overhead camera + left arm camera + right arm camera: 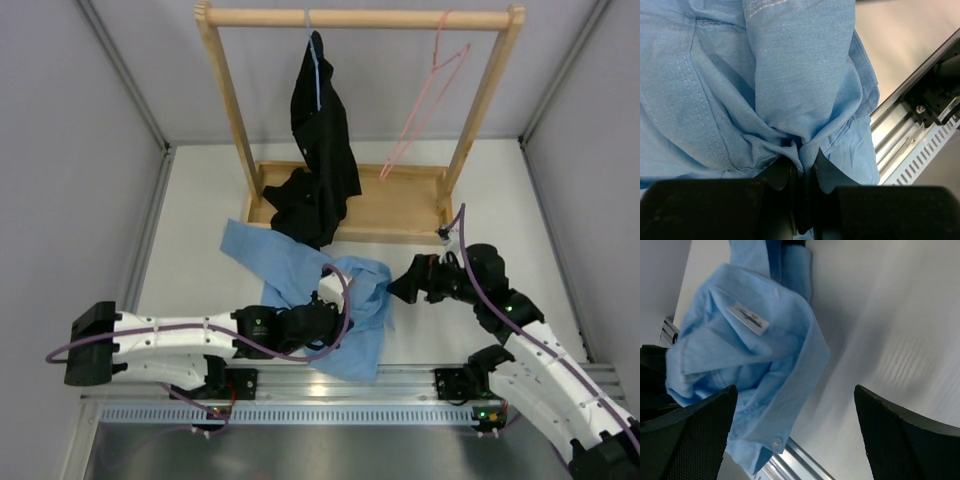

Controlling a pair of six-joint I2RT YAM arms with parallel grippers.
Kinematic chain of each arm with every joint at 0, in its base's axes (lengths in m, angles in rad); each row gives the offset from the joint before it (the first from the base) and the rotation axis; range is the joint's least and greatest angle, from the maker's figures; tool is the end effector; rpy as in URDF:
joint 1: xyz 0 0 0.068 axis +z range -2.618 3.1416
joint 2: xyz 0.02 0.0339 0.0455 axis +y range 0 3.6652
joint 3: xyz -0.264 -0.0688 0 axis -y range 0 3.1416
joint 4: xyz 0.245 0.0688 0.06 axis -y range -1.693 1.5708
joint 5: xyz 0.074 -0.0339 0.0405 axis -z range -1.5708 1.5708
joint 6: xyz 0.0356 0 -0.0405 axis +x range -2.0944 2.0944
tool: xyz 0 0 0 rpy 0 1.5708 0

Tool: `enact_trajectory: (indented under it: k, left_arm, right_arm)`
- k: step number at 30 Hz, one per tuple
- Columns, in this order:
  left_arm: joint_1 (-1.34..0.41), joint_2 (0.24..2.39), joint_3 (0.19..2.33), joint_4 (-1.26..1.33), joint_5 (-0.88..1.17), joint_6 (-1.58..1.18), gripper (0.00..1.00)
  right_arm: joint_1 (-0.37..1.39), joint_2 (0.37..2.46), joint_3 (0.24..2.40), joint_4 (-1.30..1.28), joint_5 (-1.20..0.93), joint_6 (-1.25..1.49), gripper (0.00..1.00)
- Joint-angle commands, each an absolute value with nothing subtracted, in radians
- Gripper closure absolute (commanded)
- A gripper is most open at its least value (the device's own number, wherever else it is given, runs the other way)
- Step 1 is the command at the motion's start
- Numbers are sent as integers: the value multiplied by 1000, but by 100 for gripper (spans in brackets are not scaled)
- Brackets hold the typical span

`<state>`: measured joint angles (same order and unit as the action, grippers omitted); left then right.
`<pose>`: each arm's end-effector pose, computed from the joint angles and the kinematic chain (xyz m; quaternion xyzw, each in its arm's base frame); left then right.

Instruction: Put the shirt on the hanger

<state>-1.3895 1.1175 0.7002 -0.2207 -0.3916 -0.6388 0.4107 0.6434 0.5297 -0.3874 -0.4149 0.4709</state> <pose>0.0564 -0.2322 0.2427 0.2398 0.8472 -0.2827 0.3806 0.1341 0.0740 0.2525 -0.0796 0.8447 0.3731 0.3755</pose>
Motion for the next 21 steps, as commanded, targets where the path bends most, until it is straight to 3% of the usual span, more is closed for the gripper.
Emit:
enact_trajectory:
  k: [1,7,10,12,13,17,19,20,21]
  left_arm:
    - [-1394,1114,670,-11,-445,-614,100]
    - [-1394,1114,626,107,-393,-620,100]
    - [-1394,1114,612,130,-387,-624,100]
    - [-1394,1114,607,132,-402,-626,100]
    - [-1394,1114,606,133,-405,-626,100]
    - [-1394,1112,598,133,-420,-626,98]
    - [-1393,1104,592,129,-431,-627,75]
    - [-1393,1095,591,112,-440,-632,41]
    - [-1394,1089,591,100,-460,-638,19]
  right_arm:
    - [423,657,456,-181,-514,598,6]
    - [468,719,382,-22,-534,653,15]
    - [497,768,383,18,-525,649,31]
    - [509,793,385,25,-515,641,45]
    - [515,795,387,23,-500,634,60]
    - [518,784,423,-44,-413,595,100]
    - [519,758,460,-133,-327,549,100]
    - [518,740,503,-162,-299,534,100]
    - [518,732,527,-190,-275,500,100]
